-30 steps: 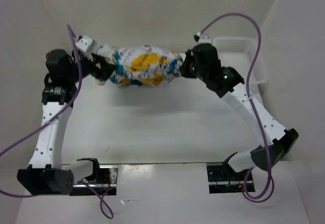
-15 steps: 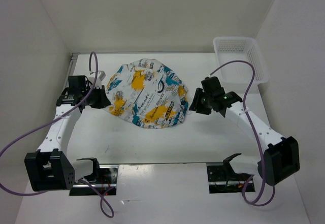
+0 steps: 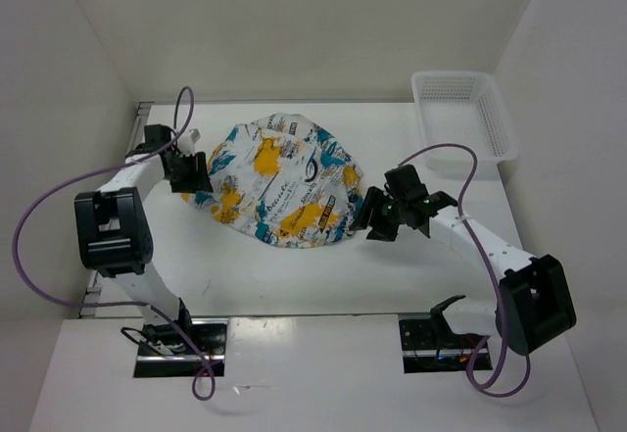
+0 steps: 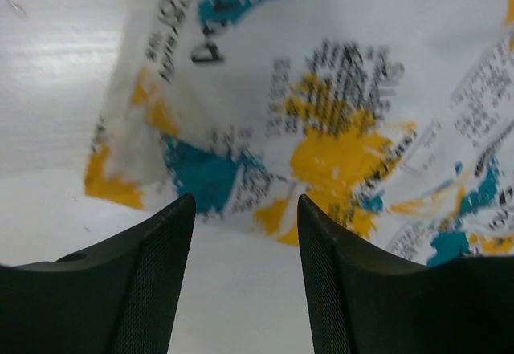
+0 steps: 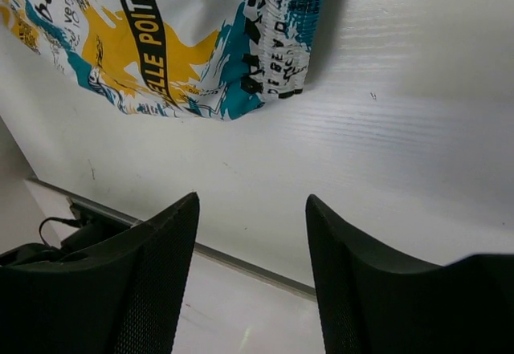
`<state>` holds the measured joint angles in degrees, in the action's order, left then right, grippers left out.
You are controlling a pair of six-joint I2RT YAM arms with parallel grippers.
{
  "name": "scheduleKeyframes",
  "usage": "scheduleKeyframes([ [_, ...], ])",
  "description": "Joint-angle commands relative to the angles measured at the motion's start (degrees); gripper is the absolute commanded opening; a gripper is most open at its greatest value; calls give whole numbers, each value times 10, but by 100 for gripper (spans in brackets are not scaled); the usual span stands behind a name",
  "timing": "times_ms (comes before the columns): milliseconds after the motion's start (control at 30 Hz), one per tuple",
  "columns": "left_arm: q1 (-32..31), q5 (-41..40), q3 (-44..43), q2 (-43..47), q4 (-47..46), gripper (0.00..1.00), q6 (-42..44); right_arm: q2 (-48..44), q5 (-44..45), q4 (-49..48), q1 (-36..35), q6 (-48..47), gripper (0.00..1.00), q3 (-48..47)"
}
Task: Fold and stack the shorts
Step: Flatten the shorts out
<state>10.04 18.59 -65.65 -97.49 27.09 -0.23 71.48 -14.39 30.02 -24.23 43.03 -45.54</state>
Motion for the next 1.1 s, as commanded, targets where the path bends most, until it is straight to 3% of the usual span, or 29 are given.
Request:
scheduleKeyframes([
  [0,2,-36,-69,-44,-7,61,2,11,-18,-41,-3,7,62,2],
  [233,8,-86,-113,-116,1,56,2,-1,-6,-41,-3,7,63,2],
  [367,8,-107,-113,-121,6,67,2,-1,-1,-36,-3,7,64,2],
  [500,8,-118,-118,-154,6,62,2,4,-1,-36,-3,7,66,2],
  [767,2,-135,-113,-107,6,21,2,31,-1,-36,-3,-4,66,-16],
  [800,2,-135,-113,-102,6,11,2,31,-1,-41,-3,-4,66,-16],
  [933,2,-109,-118,-95,13,0,2,42,-6,-46,-3,-4,66,-16],
  [1000,2,-109,-123,-100,18,0,2,42,-6,-46,-3,-4,66,-16],
  [1033,2,-116,-123,-100,18,7,2,48,-6,-46,-3,-4,66,-16],
  [1067,2,-116,-123,-100,18,26,2,48,-6,-46,-3,-9,66,-21],
])
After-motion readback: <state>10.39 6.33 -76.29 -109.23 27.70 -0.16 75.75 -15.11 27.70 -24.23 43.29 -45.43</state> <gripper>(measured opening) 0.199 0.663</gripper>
